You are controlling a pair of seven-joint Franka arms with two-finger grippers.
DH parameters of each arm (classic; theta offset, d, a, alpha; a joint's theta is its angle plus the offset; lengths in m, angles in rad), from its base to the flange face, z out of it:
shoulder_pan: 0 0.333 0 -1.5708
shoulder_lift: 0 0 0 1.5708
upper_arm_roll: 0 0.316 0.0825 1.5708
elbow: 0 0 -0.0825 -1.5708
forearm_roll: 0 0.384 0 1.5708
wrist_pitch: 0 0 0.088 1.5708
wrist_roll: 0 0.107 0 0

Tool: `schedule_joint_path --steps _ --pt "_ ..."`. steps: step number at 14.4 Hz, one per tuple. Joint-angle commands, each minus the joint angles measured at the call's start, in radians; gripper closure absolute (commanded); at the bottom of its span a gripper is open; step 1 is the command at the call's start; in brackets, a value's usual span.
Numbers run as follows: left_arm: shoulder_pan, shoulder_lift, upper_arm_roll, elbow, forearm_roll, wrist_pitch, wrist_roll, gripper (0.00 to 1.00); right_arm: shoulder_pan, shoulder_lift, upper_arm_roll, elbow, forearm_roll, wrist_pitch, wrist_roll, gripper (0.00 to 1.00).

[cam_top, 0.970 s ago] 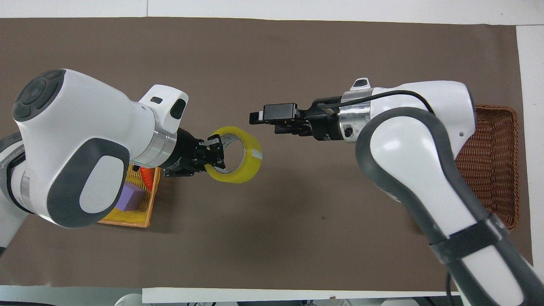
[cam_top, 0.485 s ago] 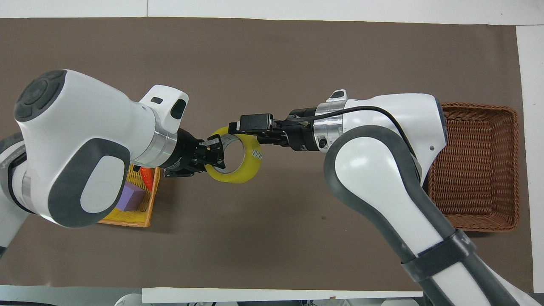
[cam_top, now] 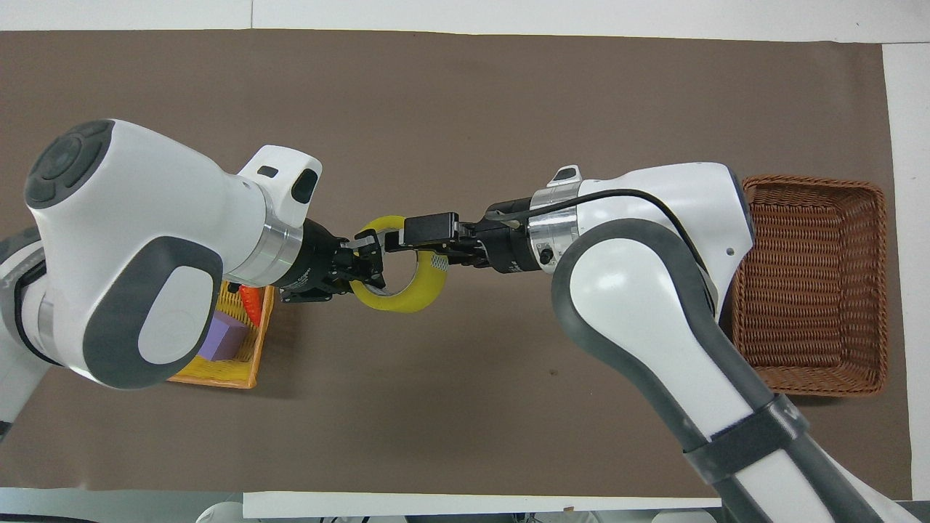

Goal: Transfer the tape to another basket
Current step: 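Close the right gripper on the tape rim beside the left gripper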

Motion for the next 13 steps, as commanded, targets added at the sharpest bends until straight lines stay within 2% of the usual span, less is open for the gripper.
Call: schedule_joint_path --steps 1,4,9,11,13 --pt "-0.018 -0.011 0.013 -0.011 -0.011 0.02 -0.019 1.0 -0.002 -0.025 -0.004 -0.026 -0.017 -0.015 -0.003 0.11" --pt "-0.018 -0.011 0.013 -0.011 -0.011 0.021 -0.022 1.0 -0.011 -0.025 -0.004 -0.025 -0.072 -0.047 -0.011 0.15" --pt "-0.016 -0.011 0.013 -0.009 -0.011 0.029 -0.025 1.0 -0.025 -0.027 -0.004 -0.023 -0.079 -0.064 -0.017 0.18" --pt "-0.013 -0.011 0.013 -0.009 -0.011 0.023 -0.027 1.0 -0.025 -0.027 -0.004 -0.023 -0.079 -0.066 -0.022 0.22" --pt "-0.008 -0.011 0.013 -0.009 -0.011 0.02 -0.025 1.0 -0.025 -0.028 -0.004 -0.023 -0.079 -0.07 -0.022 0.31"
